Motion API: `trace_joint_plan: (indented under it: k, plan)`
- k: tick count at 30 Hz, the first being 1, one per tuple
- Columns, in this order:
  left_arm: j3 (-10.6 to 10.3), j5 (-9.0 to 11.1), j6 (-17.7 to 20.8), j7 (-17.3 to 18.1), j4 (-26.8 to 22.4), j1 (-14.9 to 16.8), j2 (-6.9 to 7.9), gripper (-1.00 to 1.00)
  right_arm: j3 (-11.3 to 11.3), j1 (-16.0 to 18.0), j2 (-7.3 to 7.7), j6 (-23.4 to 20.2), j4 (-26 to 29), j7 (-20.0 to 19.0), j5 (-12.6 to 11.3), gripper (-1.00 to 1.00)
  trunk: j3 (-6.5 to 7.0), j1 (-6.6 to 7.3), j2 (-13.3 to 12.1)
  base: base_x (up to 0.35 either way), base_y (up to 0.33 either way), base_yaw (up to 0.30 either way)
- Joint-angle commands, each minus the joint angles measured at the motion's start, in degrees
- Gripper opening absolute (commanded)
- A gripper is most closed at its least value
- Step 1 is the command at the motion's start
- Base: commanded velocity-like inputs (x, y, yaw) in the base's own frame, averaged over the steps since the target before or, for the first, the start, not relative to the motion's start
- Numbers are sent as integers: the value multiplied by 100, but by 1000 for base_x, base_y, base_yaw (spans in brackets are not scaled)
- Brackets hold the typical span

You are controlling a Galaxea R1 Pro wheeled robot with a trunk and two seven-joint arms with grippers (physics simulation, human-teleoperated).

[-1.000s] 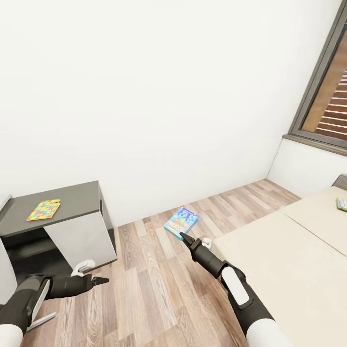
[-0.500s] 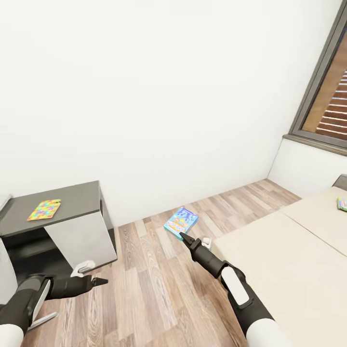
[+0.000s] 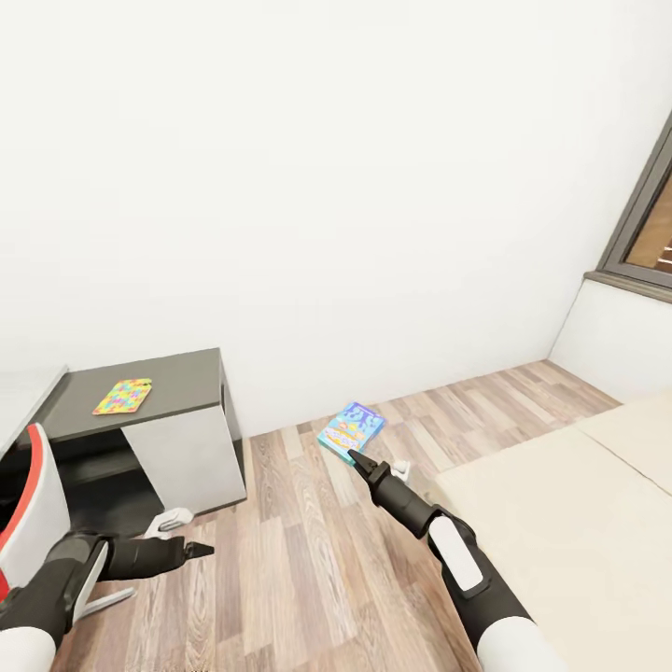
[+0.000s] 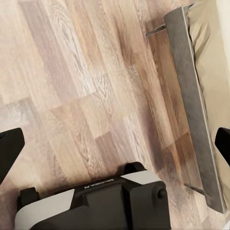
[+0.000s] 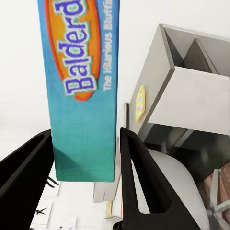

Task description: Put all the toys in the child's room - the three board games (two on the bed and one on the table), the two jigsaw puzzles on the table, and the tennis ball on the table - inside the toy box on the table in the child's room.

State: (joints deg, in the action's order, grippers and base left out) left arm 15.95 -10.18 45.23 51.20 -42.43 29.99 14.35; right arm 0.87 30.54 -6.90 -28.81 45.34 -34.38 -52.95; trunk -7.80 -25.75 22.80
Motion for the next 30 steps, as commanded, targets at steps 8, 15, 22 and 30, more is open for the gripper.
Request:
trace_joint_plan:
  k: [8, 15, 22, 30]
  plan:
    - [-82, -63, 25, 36, -10, 7, -3, 100, 9, 4, 0, -46, -6, 1, -49, -100, 26, -4, 12, 0, 0, 151]
    - [-84, -63, 19, 37, -6, 7, -10, 100, 9, 4, 7, -43, -7, 1, -49, -100, 27, -4, 12, 0, 0, 8]
    - [-84, -55, -36, 39, -3, 7, -11, 100, -8, 4, 7, -38, 12, 57, -44, -100, 27, -4, 12, 0, 0, 0]
    - [-51, -53, 51, 42, -92, 91, 55, 100, -52, 12, 54, -91, 200, 708, 414, -100, 27, -4, 12, 0, 0, 0]
